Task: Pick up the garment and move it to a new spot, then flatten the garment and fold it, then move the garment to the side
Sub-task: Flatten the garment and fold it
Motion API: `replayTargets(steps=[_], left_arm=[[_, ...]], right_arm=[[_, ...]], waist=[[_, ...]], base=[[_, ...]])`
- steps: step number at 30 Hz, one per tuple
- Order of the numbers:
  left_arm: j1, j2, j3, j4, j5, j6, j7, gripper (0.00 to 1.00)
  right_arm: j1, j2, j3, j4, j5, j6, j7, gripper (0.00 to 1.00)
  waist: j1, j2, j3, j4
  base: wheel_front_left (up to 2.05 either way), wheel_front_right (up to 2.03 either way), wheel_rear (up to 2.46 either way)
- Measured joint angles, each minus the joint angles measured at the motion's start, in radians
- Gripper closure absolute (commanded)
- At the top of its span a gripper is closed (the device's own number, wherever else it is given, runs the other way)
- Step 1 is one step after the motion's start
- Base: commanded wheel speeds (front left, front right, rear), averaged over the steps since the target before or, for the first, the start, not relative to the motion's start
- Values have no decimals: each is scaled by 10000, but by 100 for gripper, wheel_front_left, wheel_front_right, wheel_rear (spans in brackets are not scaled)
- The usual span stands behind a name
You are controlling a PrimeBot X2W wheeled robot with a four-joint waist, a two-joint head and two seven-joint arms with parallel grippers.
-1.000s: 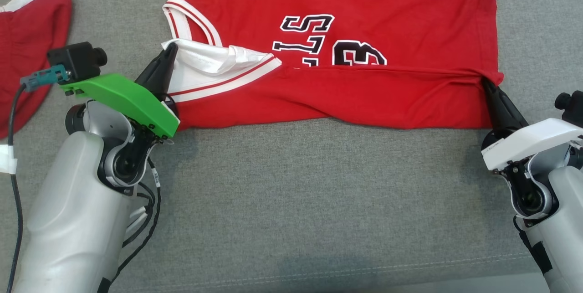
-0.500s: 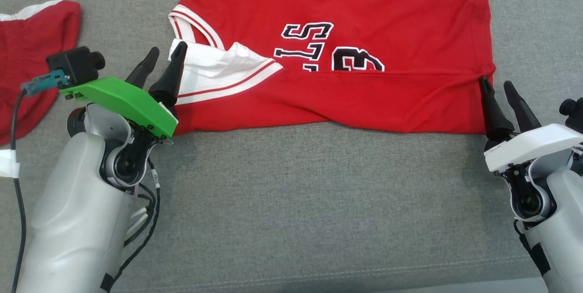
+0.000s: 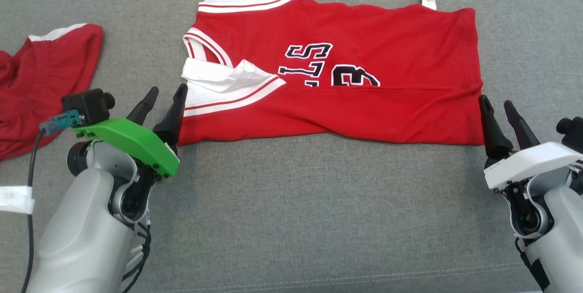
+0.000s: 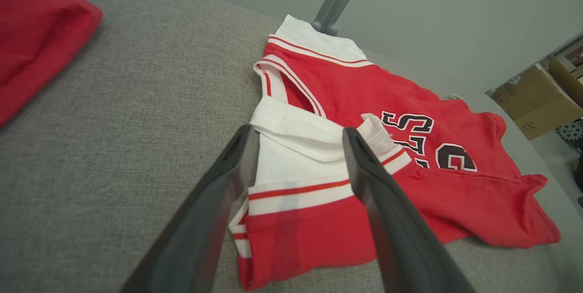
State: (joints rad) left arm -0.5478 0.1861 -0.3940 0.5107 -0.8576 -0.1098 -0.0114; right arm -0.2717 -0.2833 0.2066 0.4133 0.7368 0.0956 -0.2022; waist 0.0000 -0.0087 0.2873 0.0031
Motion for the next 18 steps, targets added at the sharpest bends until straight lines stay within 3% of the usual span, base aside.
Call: replayTargets(steps=[18], left_arm=[[771,-107,-186,15,-36,17,33,0]], right_arm=[[571,337,46,479,288,-2,123,0]], waist=[[0,0,-236,-66]], base=[[0,0,0]])
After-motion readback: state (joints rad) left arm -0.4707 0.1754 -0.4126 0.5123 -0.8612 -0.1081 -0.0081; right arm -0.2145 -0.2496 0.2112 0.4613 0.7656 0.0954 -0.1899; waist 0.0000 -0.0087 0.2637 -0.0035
